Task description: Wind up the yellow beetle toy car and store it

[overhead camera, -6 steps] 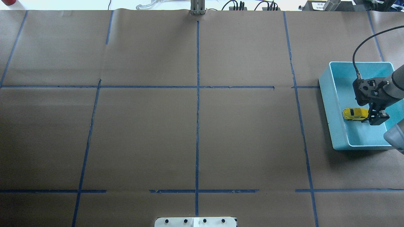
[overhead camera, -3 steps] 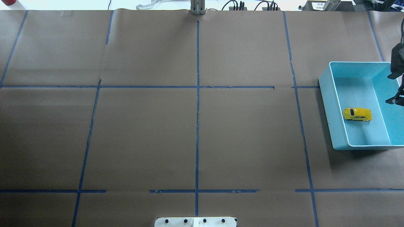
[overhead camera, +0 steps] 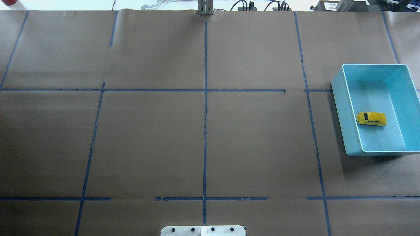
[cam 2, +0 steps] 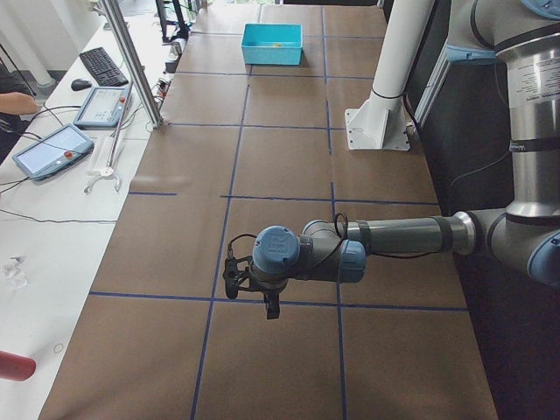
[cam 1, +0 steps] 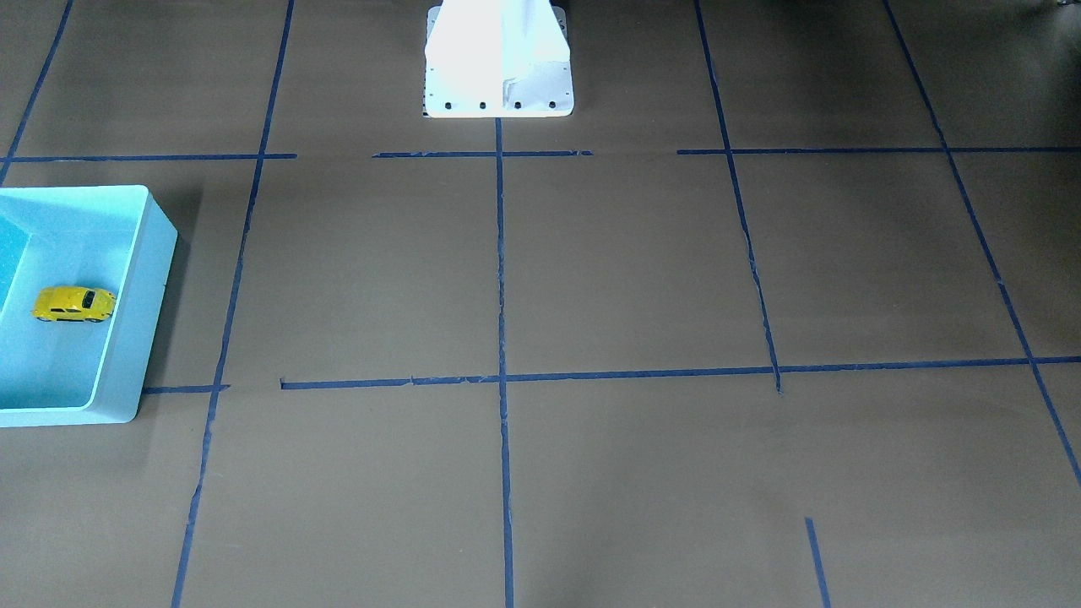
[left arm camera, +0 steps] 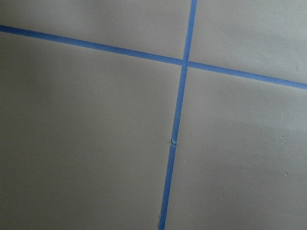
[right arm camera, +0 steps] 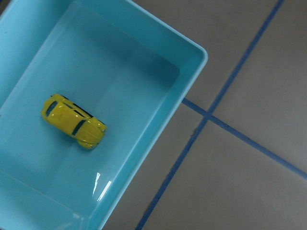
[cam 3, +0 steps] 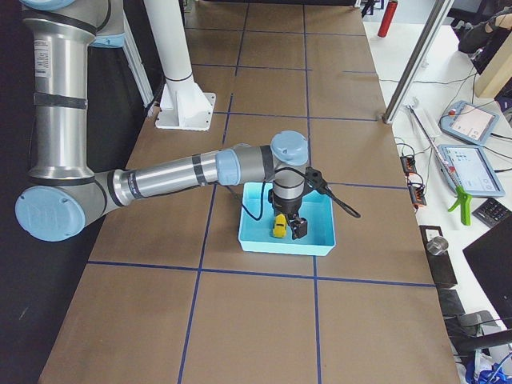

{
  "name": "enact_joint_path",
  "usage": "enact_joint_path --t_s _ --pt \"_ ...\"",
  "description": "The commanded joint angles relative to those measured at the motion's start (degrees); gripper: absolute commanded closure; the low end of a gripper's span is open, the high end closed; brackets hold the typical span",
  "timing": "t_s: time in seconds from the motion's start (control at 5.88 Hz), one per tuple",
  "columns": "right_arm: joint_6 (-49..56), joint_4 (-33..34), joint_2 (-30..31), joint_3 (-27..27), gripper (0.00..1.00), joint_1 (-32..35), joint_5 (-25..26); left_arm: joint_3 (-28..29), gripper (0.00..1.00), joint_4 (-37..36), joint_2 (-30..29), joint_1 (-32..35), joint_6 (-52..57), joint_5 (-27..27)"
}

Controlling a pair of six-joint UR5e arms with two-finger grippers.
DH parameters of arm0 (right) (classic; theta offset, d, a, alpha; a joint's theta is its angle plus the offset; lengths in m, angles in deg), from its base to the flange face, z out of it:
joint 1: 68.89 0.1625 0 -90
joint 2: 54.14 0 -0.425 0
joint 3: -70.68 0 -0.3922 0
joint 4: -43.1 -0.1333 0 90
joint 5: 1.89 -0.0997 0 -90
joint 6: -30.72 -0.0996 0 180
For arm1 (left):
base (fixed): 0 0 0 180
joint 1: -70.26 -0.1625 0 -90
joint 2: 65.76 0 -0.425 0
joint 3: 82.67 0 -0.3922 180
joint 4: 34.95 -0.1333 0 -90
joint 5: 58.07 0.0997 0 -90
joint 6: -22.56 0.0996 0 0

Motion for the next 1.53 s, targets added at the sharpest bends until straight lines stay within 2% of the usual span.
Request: enact_joint_path --t_s 0.0,0.17,0.34,0.51,0.68,0.85,1.36 --pt "-11.0 0.0 -0.1 5.6 0.00 6.7 -2.8 0.0 0.00 0.0 0.0 -0.1 0.0 0.1" --pt "-20.7 -0.3 -0.1 8.1 0.00 6.7 -2.7 0.1 0.00 0.0 0.0 0.0 0.0 0.1" --pt "-20.1 -1.0 0.0 9.8 0.00 6.7 -3.0 0.1 0.00 0.0 0.1 0.0 0.0 0.0" --pt "-16.5 -5.5 0.8 9.8 0.00 6.7 -3.0 0.1 0.00 0.0 0.1 0.0 0.0 0.0" --pt "-15.3 -5.8 0.8 10.1 0.00 6.5 -2.9 0.4 0.00 0.0 0.3 0.1 0.0 0.0" --pt "-9.6 -5.7 1.5 10.2 0.00 6.5 -2.9 0.5 0.00 0.0 0.2 0.1 0.0 0.0" --pt "-9.9 -5.3 2.5 10.2 0.00 6.5 -3.0 0.4 0.00 0.0 0.2 0.1 0.0 0.0"
